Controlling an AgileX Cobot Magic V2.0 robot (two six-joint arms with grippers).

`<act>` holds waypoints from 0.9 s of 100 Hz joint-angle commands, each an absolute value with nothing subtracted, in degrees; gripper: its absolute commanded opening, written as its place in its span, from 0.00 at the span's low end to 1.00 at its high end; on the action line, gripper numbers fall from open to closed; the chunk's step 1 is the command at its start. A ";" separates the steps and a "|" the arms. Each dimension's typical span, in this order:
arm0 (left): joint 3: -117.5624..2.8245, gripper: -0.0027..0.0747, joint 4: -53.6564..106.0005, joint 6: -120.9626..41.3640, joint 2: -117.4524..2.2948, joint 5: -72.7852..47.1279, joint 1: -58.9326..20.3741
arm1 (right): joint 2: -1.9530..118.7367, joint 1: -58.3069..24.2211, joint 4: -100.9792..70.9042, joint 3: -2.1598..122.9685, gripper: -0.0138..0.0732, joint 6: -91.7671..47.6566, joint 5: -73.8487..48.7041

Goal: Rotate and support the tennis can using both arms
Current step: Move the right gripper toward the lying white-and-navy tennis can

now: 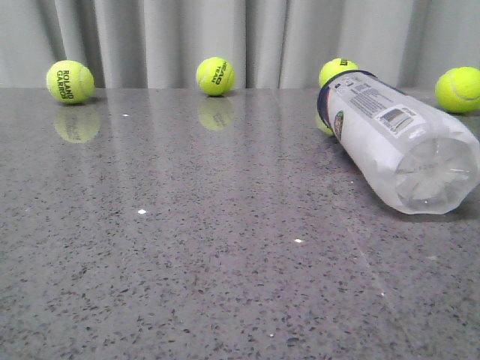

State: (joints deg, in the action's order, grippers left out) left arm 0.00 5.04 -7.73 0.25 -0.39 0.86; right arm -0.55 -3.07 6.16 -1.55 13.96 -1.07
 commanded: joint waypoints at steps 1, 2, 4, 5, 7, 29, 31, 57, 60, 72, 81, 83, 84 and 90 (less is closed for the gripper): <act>2.47 0.01 5.08 -7.31 2.12 3.66 0.88 | -2.22 -2.70 6.89 -0.58 0.08 13.83 3.04; 2.47 0.01 5.08 -7.31 2.12 3.66 0.88 | -2.22 -2.70 6.89 -0.58 0.08 13.83 3.04; 2.47 0.01 5.08 -7.31 2.12 3.66 0.88 | -2.22 -2.70 6.89 -0.58 0.08 13.83 3.04; 2.47 0.01 5.08 -7.31 2.12 3.66 0.88 | -2.22 -2.70 6.89 -0.58 0.08 13.83 3.04; 2.47 0.01 5.08 -7.31 2.12 3.66 0.88 | -2.22 -2.70 6.89 -0.58 0.08 13.83 3.04; 2.47 0.01 5.08 -7.31 2.12 3.66 0.88 | -2.22 -2.70 6.89 -0.58 0.08 13.83 3.04; 2.47 0.01 5.08 -7.31 2.12 3.66 0.88 | -2.22 -2.70 6.89 -0.58 0.08 13.83 3.04; 2.47 0.01 5.08 -7.31 2.12 3.66 0.88 | -2.22 -2.70 6.89 -0.58 0.08 13.83 3.11; 2.47 0.01 5.08 -7.31 2.12 3.66 0.88 | -2.22 -2.70 6.89 -0.58 0.08 13.83 3.11; 2.47 0.01 5.08 -7.31 2.12 3.66 0.88 | -2.22 -2.70 6.89 -0.58 0.08 13.83 4.23; 2.47 0.01 5.08 -7.31 2.12 3.66 0.88 | -2.16 -2.70 6.89 0.56 0.08 13.83 4.88; 2.47 0.01 5.08 -7.31 2.12 3.66 0.88 | -2.10 -2.75 6.89 0.96 0.08 13.83 3.79; 2.47 0.01 5.08 -7.31 2.12 3.66 0.88 | -2.03 -2.76 6.89 1.45 0.08 13.83 3.38; 2.47 0.01 5.08 -7.31 2.12 3.66 0.88 | -1.49 -2.83 6.89 3.74 0.08 13.83 -1.57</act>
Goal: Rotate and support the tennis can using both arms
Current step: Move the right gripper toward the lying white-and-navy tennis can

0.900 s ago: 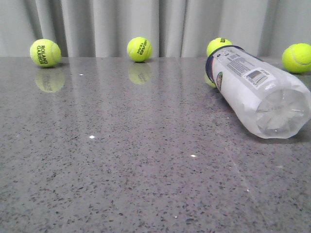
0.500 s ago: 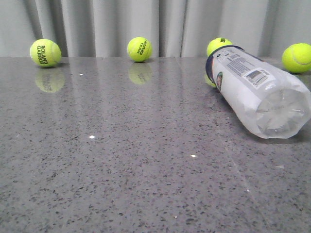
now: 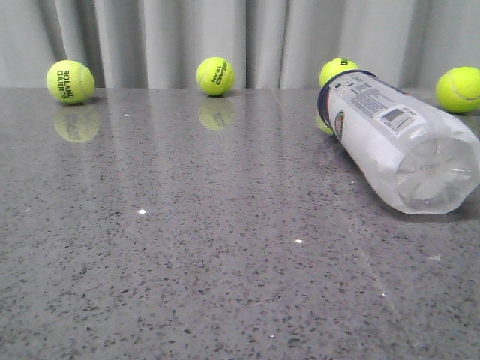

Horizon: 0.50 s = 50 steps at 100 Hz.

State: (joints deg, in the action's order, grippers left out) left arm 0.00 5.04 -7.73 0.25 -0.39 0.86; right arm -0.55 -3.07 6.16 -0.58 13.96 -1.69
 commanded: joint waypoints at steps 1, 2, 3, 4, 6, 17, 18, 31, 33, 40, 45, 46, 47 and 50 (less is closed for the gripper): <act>2.47 0.01 5.08 -7.31 2.12 3.66 0.88 | -1.25 -2.83 6.89 4.36 0.08 13.83 -2.17; 2.47 0.01 5.08 -7.31 2.12 3.66 0.88 | -1.03 -2.83 6.89 5.05 0.08 13.83 -3.37; 2.47 0.01 5.08 -7.31 2.12 3.66 0.88 | -0.90 -2.83 6.89 5.39 0.08 13.83 -4.00; 2.47 0.01 5.08 -7.31 2.12 3.66 0.88 | -0.74 -2.83 6.89 5.74 0.08 13.83 -5.28; 2.47 0.01 5.08 -7.31 2.12 3.66 0.88 | -0.21 -2.83 6.89 6.83 0.08 13.83 -6.60; 2.47 0.01 5.08 -7.31 2.12 3.66 0.88 | 3.62 -2.83 6.89 13.21 0.08 13.83 -15.98; 2.47 0.01 5.08 -7.31 2.12 3.66 0.88 | 3.92 -2.83 6.89 13.63 0.08 13.83 -16.99; 2.47 0.01 5.08 -7.31 2.12 3.66 0.88 | 10.76 -2.83 6.89 21.54 0.08 13.76 -24.30; 2.47 0.01 5.08 -7.31 2.12 3.66 0.88 | 11.99 -2.83 6.89 22.33 0.08 13.76 -25.24; 2.47 0.01 5.08 -7.31 2.12 3.66 0.88 | 16.24 -2.83 6.89 26.08 0.09 13.31 -27.84; 2.47 0.01 5.08 -7.31 2.12 3.66 0.88 | 19.21 -2.83 6.89 28.80 0.11 13.11 -29.42; 2.47 0.01 5.08 -7.31 2.12 3.66 0.88 | 19.65 -2.83 6.89 29.12 0.11 13.11 -29.76; 2.47 0.01 5.08 -7.31 2.12 3.66 0.88 | 20.51 -2.83 6.89 29.42 0.12 13.11 -29.92; 2.47 0.01 5.08 -7.31 2.12 3.66 0.88 | 22.16 -2.83 6.89 30.85 0.15 13.11 -30.33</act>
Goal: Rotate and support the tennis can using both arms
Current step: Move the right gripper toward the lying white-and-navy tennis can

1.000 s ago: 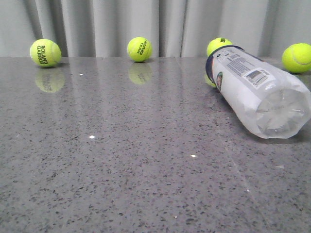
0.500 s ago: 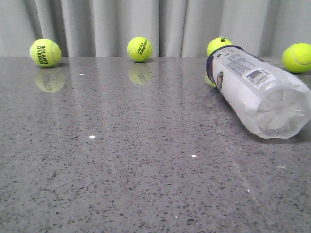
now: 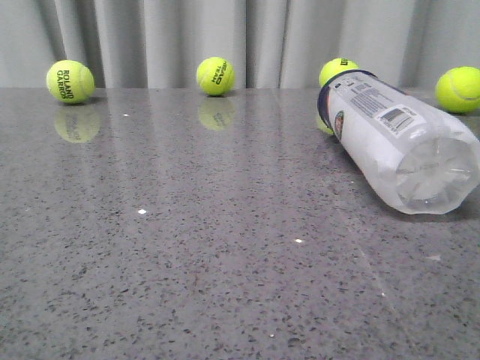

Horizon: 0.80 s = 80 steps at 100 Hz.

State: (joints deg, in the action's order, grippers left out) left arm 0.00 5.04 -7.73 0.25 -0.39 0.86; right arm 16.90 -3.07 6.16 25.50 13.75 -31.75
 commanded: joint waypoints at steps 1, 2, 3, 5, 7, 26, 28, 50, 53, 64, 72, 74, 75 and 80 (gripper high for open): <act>2.47 0.01 5.08 -7.31 2.12 3.66 0.88 | 22.57 -2.83 6.89 31.12 0.16 13.11 -30.46; 2.47 0.01 5.08 -7.31 2.12 3.66 0.88 | 23.38 -2.83 6.89 31.64 0.17 13.05 -30.52; 2.47 0.01 5.08 -7.31 2.12 3.66 0.88 | 23.79 -2.83 6.89 31.88 0.18 13.05 -30.64; 2.47 0.01 5.08 -7.31 2.12 3.66 0.88 | 24.97 -2.83 6.89 32.61 0.21 12.92 -30.70; 2.47 0.01 5.08 -7.31 2.12 3.66 0.88 | 26.11 -2.83 6.89 33.28 0.24 12.66 -30.82; 2.47 0.01 5.08 -7.31 2.12 3.66 0.88 | 34.45 -2.83 6.89 38.84 0.64 11.56 -33.61; 2.47 0.01 5.08 -7.31 2.12 3.66 0.88 | 35.19 -2.83 6.89 39.36 0.68 11.56 -34.03; 2.47 0.01 5.08 -7.31 2.12 3.66 0.88 | 41.39 -3.89 6.88 46.15 0.85 11.56 -42.47; 2.47 0.01 5.08 -7.31 2.12 3.66 0.88 | 42.17 -4.25 6.77 47.24 0.85 11.56 -43.65; 2.47 0.01 5.08 -7.31 2.12 3.66 0.88 | 45.36 -6.24 5.61 51.85 0.85 11.56 -47.09; 2.47 0.01 5.08 -7.31 2.12 3.66 0.88 | 48.44 -8.24 4.04 55.42 0.85 11.56 -48.97; 2.47 0.01 5.08 -7.31 2.12 3.66 0.88 | 49.03 -8.87 3.71 56.02 0.85 11.56 -49.57; 2.47 0.01 5.08 -7.31 2.12 3.66 0.88 | 49.64 -9.31 3.71 56.63 0.85 11.53 -49.77; 2.47 0.01 5.08 -7.31 2.12 3.66 0.88 | 51.80 -10.96 3.13 58.62 0.85 11.27 -51.03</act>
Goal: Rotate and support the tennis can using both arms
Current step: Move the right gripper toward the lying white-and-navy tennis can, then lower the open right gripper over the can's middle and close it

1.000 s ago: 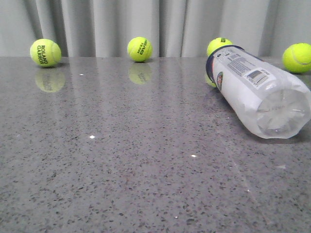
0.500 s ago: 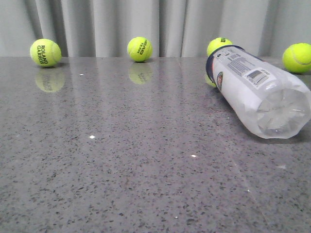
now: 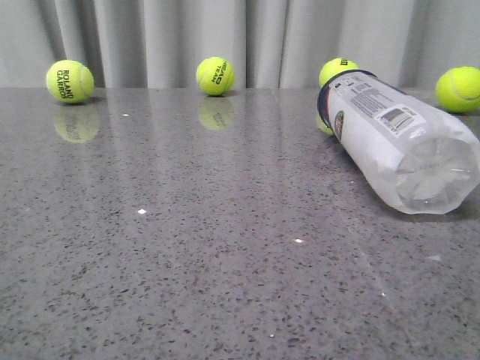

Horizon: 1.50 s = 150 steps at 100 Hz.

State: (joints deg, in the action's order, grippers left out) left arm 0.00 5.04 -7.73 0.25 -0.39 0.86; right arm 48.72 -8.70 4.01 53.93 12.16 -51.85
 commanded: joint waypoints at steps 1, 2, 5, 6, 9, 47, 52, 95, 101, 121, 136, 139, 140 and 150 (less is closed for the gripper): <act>2.47 0.01 5.08 -7.31 2.12 3.66 0.88 | 52.11 -11.20 2.94 58.89 0.85 11.19 -51.13; 2.47 0.01 5.08 -7.31 2.12 3.66 0.88 | 52.75 -11.69 2.85 59.41 0.85 11.20 -51.22; 2.47 0.01 5.08 -7.31 2.12 3.66 0.88 | 54.06 -12.67 2.55 60.44 0.85 11.20 -51.47; 2.47 0.01 5.08 -7.31 2.12 3.66 0.88 | 54.74 -12.92 2.50 60.93 0.85 11.20 -51.54; 2.47 0.01 5.08 -7.31 2.12 3.66 0.88 | 56.09 -14.13 2.29 61.93 0.85 11.20 -51.71; 2.47 0.01 5.08 -7.31 2.12 3.66 0.88 | 75.07 -20.44 -6.76 75.23 0.85 11.20 -55.30; 2.47 0.01 5.08 -7.31 2.12 3.66 0.88 | 77.22 -20.44 -7.77 76.59 0.85 11.20 -55.66; 2.47 0.01 5.08 -7.31 2.12 3.66 0.88 | 90.75 -20.44 -8.58 81.82 0.85 13.33 -59.22; 2.47 0.01 5.08 -7.31 2.12 3.66 0.88 | 91.67 -20.44 -8.53 81.82 0.85 13.39 -59.33; 2.47 0.01 5.08 -7.31 2.12 3.66 0.88 | 94.35 -20.44 -8.48 81.82 0.85 13.39 -59.65; 2.47 0.01 5.08 -7.31 2.12 3.66 0.88 | 95.03 -20.44 -8.16 81.82 0.84 13.39 -60.00; 2.47 0.01 5.08 -7.31 2.12 3.66 0.88 | 95.10 -20.44 -8.17 81.82 0.82 13.39 -60.11; 2.47 0.01 5.08 -7.31 2.12 3.66 0.88 | 95.10 -20.44 -8.17 81.82 0.81 13.39 -60.11; 2.47 0.01 5.08 -7.31 2.12 3.66 0.88 | 95.10 -20.44 -8.10 81.82 0.71 13.39 -60.31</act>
